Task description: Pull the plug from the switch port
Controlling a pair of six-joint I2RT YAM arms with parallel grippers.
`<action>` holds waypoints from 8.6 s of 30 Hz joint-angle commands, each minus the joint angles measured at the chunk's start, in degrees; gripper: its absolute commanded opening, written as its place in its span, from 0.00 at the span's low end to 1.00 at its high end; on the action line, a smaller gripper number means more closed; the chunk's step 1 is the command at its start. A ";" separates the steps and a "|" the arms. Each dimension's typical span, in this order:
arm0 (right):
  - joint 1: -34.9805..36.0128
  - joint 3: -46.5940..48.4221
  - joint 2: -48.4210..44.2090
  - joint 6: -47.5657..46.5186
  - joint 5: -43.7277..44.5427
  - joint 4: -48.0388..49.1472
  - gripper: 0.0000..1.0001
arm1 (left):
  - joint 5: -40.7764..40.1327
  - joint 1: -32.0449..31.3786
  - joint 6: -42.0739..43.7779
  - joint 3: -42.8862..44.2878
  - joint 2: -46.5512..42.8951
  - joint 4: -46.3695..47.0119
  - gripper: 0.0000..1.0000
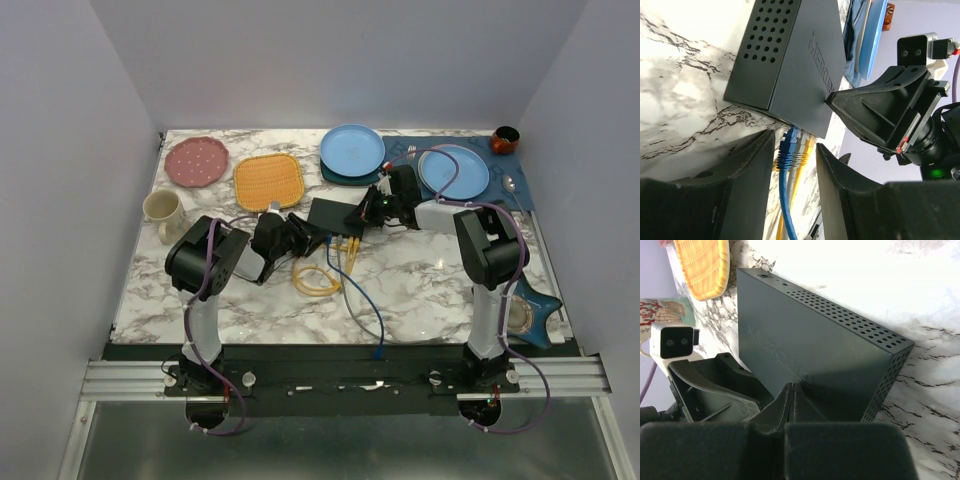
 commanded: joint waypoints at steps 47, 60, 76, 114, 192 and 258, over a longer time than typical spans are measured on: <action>0.10 -3.07 0.76 1.34 5.33 -2.74 0.01 | -3.53 -2.58 -4.32 1.86 0.72 -6.25 0.35; 0.19 -3.16 0.67 1.17 5.50 -2.74 0.01 | -3.01 -3.02 -5.99 1.86 2.92 -3.45 0.20; 1.33 -6.67 -5.65 -1.55 9.36 -4.15 0.01 | -2.04 -2.23 -6.43 -0.60 4.41 1.30 0.00; 7.66 3.08 -0.55 -3.14 10.95 -12.06 0.01 | 2.53 -3.37 -4.76 -6.75 -1.12 3.06 0.00; 16.99 2.90 -52.59 -20.46 50.56 -36.03 0.01 | -28.15 -0.82 27.32 8.46 -48.67 -64.00 0.82; -0.43 2.99 -0.21 3.19 -10.93 6.48 0.21 | -4.15 -6.89 12.11 2.39 -18.62 -25.41 0.58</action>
